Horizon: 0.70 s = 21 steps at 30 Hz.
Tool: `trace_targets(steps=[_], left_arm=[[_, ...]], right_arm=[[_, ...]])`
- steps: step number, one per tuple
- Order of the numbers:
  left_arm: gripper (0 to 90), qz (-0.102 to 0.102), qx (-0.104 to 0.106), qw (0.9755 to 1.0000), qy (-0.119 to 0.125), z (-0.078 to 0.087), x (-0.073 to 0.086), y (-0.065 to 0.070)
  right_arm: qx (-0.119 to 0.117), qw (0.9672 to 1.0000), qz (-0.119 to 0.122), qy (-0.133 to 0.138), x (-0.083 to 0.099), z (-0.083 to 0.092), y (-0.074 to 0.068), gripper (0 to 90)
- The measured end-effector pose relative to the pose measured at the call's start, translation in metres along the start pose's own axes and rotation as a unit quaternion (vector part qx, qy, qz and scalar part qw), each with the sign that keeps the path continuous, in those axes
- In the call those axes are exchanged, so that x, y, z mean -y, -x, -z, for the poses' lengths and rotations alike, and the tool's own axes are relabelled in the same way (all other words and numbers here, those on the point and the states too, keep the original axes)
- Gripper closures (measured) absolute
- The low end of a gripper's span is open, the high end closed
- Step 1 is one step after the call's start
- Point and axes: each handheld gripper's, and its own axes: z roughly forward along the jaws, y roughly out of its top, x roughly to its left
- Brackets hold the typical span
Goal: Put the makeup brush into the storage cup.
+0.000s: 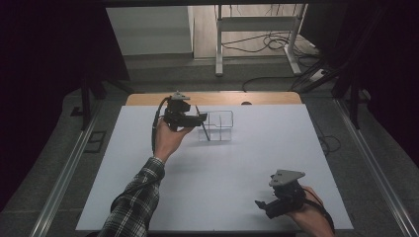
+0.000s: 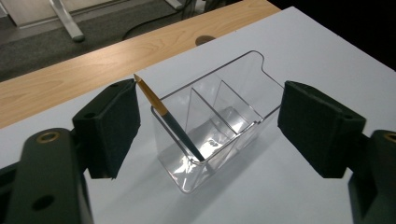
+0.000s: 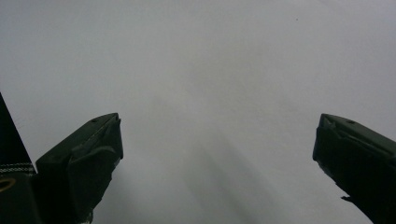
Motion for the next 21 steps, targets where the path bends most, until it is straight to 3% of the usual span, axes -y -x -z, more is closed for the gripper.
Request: trace_targets(steps=[21], left_arm=[[7.5,-0.040,0.013,0.9991,-0.004,0.021,0.005,0.007]], right_arm=[[0.000,1.0000,0.002,-0.002,0.000,-0.001,0.000,1.7]])
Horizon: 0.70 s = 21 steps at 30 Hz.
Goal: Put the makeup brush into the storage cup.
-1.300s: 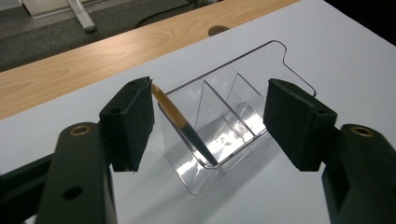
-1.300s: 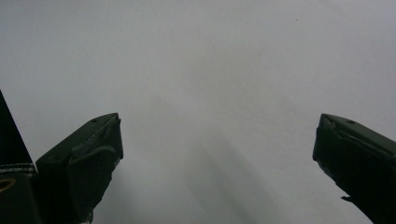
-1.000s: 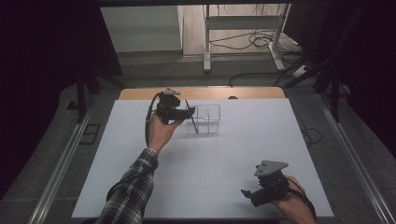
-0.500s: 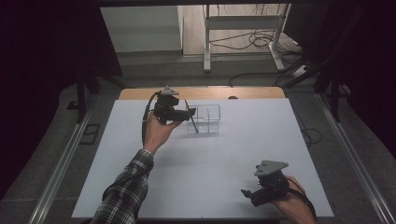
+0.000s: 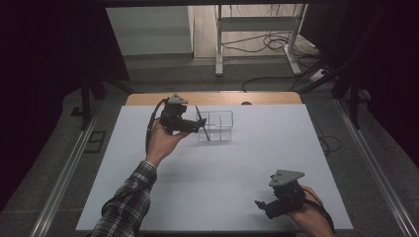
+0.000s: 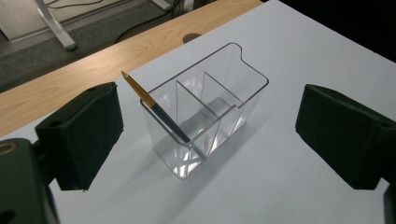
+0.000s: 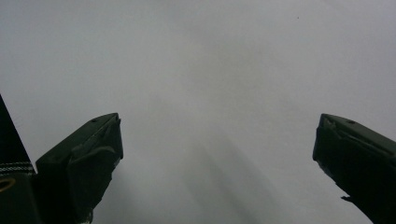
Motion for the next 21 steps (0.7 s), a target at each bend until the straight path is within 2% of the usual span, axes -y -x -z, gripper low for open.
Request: trace_targets(steps=[15,21], left_arm=[[3.7,0.005,0.021,0.9998,-0.002,0.017,0.009,0.000],[3.4,0.005,0.024,0.9997,0.005,0.021,0.015,0.002]], right_arm=[[0.002,1.0000,-0.003,-0.001,0.000,0.000,0.000,1.7],[0.002,1.0000,-0.005,0.002,0.000,0.001,0.000,1.6]])
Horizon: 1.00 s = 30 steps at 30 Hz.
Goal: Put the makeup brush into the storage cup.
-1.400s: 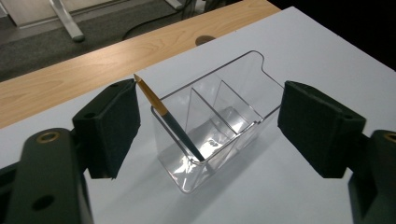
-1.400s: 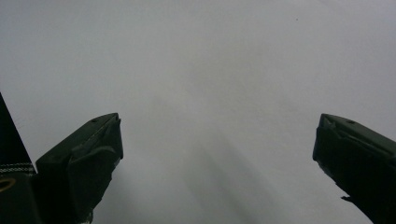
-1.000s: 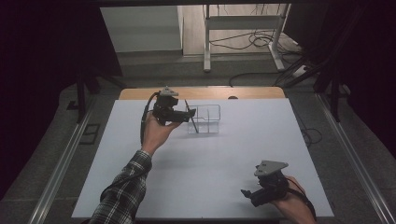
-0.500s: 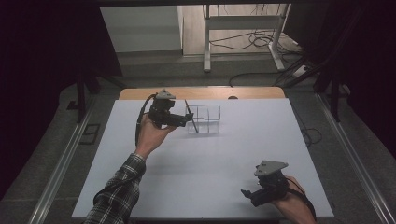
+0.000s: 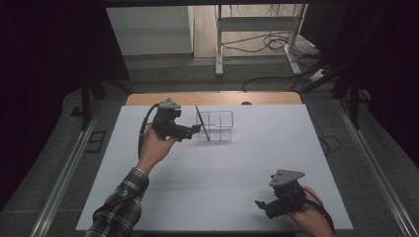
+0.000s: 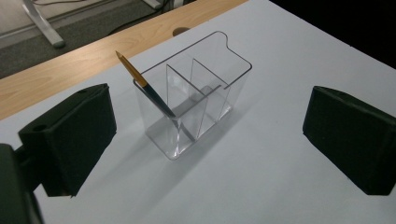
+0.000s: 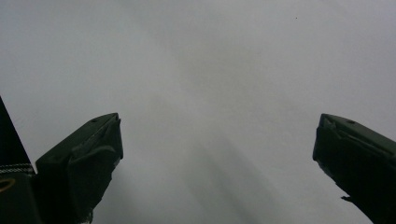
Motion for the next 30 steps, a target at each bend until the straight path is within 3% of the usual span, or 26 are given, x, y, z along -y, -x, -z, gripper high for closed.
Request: trace_targets(steps=[13,30], left_arm=[[1.3,-0.025,-0.001,0.9997,-0.002,0.010,0.010,0.007],[0.4,-0.033,-0.005,0.9994,0.003,0.023,0.025,0.008]], right_arm=[[0.002,0.9999,-0.005,0.012,0.000,0.002,0.002,0.4],[0.007,0.9999,-0.010,0.011,0.000,0.003,0.002,0.4]])
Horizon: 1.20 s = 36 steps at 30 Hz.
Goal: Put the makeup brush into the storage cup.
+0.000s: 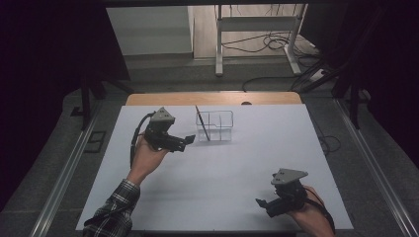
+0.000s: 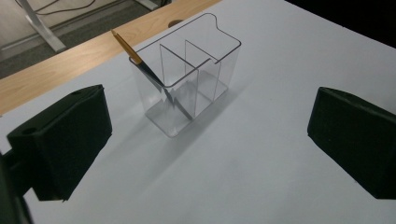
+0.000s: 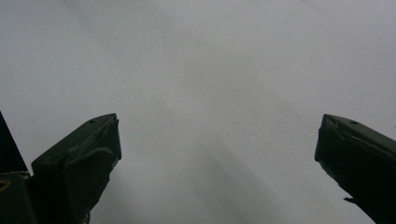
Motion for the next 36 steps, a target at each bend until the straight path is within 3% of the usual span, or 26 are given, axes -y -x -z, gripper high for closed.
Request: trace_targets(steps=[19,36], left_arm=[[0.0,-0.007,-0.006,1.0000,0.002,0.013,0.016,0.005],[0.1,0.013,-0.015,0.9998,0.004,0.032,0.042,0.000]], right_arm=[[0.001,1.0000,-0.001,0.004,-0.001,0.001,-0.001,0.4],[0.001,1.0000,-0.003,0.006,-0.001,0.002,-0.001,0.0]])
